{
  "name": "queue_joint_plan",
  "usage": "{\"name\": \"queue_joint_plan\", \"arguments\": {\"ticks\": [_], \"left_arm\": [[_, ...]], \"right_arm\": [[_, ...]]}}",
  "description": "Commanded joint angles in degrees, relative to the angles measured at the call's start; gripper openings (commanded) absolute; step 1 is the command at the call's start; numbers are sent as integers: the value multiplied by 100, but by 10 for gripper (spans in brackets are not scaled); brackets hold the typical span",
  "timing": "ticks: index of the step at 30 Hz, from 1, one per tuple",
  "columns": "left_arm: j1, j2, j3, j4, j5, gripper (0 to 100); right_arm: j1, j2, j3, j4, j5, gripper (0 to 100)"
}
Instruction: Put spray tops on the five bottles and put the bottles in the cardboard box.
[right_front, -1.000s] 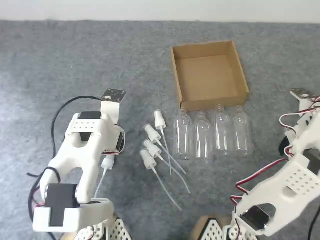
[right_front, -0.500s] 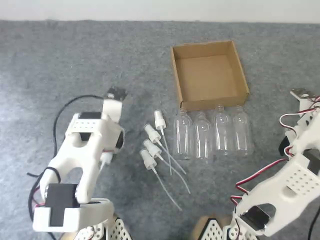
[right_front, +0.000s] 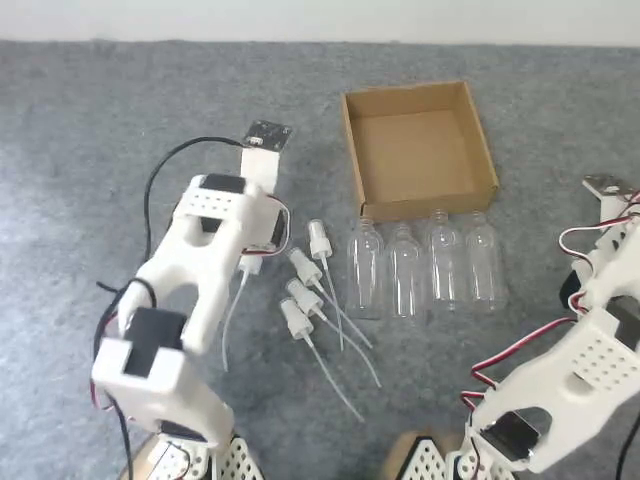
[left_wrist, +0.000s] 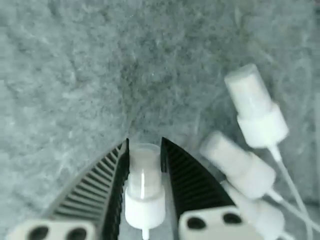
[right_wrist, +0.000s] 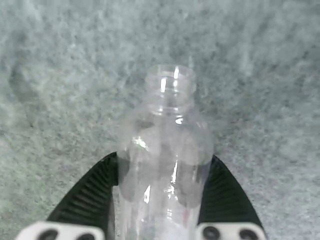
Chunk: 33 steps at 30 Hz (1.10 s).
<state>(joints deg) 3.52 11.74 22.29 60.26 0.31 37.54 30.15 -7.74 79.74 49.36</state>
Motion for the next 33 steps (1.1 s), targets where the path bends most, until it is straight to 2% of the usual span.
{"name": "queue_joint_plan", "arguments": {"ticks": [1, 10, 17, 22, 33], "left_arm": [[9, 141, -409, -44, 167, 11], [-26, 246, -374, -53, 158, 13], [-44, 255, -338, -18, 167, 80], [-44, 246, -242, 114, 158, 83], [-193, 246, -251, 299, 158, 130]], "right_arm": [[84, -101, -281, -92, 352, 107], [-171, 224, -281, -84, 360, 125], [-286, -242, -281, 295, 387, 356], [-418, -409, -281, 268, 352, 316], [-514, -303, -264, -347, -70, 344]]}}
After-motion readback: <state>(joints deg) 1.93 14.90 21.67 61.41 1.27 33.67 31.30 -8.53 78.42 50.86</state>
